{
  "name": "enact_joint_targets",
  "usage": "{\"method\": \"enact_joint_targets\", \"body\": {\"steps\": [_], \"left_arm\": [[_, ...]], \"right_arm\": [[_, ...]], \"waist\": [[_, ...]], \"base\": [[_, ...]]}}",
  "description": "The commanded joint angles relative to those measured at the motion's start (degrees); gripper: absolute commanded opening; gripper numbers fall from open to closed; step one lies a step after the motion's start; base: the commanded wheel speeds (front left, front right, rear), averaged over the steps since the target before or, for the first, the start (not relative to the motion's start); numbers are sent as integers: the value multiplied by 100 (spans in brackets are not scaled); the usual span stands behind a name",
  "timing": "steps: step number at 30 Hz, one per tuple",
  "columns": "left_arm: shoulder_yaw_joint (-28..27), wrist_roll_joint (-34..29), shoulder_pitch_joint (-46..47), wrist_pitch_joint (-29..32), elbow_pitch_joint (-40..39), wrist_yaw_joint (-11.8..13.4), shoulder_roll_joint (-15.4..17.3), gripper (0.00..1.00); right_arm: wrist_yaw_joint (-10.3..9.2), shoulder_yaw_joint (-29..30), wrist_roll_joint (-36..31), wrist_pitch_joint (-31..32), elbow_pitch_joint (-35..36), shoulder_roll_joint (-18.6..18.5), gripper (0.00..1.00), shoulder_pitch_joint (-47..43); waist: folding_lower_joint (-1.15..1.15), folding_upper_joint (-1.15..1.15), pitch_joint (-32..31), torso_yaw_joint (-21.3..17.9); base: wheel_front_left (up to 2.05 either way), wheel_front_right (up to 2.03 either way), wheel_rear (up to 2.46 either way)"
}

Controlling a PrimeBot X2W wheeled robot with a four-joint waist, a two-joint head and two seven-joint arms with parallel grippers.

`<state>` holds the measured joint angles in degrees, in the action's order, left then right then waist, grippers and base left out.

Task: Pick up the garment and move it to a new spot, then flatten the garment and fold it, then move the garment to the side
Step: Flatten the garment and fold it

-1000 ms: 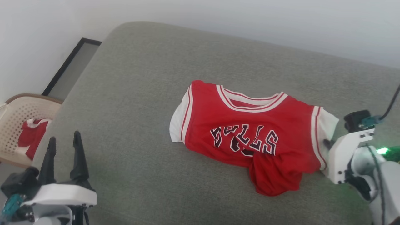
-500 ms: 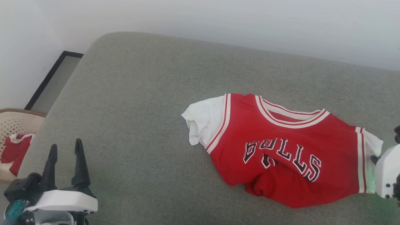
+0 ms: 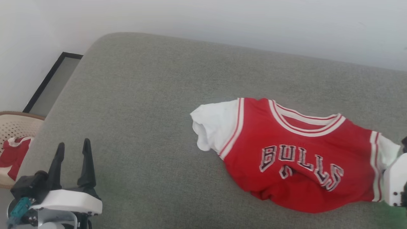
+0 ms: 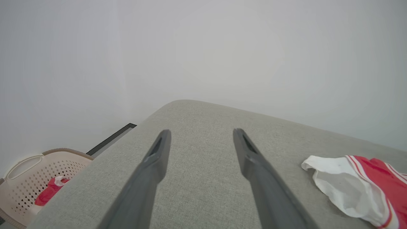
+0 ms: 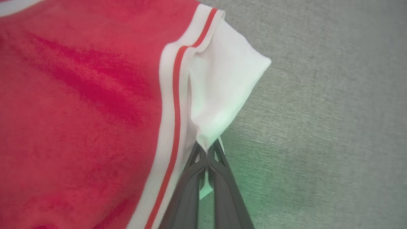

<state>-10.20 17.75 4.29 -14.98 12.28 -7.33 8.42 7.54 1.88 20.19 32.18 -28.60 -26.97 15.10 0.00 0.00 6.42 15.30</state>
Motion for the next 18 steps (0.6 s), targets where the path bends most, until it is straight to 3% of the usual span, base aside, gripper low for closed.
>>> {"method": "enact_joint_targets", "body": {"steps": [1, 4, 5, 6, 7, 8, 18], "left_arm": [[13, 50, 77, -27, 10, -13, 12, 100], [35, 63, 101, -27, 9, -13, 56, 100], [55, 71, 105, -27, 23, -13, 67, 100], [63, 77, 110, -27, 35, -13, 74, 100], [56, 81, 116, -27, 43, -13, 83, 100], [85, 77, 127, -27, 47, -13, 103, 100], [419, 252, 232, -5, 213, -14, 427, 100]], "right_arm": [[-10, -28, -95, -58, -119, -48, 0, 55], [-10, -85, -131, -106, -298, -53, 0, 187], [-10, -90, -112, -124, -357, -31, 9, 235], [-10, -107, -98, -137, -408, -18, 29, 279], [-10, -130, -101, -145, -465, -2, 79, 331], [-10, -148, -100, -156, -506, 6, 100, 373], [-5, -259, 61, -223, -416, 22, 100, 655]], "waist": [[0, 0, 11, -18], [0, 0, 30, -55], [0, 0, 33, -71], [0, 0, 37, -86], [0, 0, 40, -107], [0, 0, 40, -124], [0, 0, -38, -468]], "base": [[0, 0, 0], [0, 0, 0], [0, 0, 0], [0, 0, 0], [0, 0, 0], [0, 0, 0], [0, 0, 0]]}}
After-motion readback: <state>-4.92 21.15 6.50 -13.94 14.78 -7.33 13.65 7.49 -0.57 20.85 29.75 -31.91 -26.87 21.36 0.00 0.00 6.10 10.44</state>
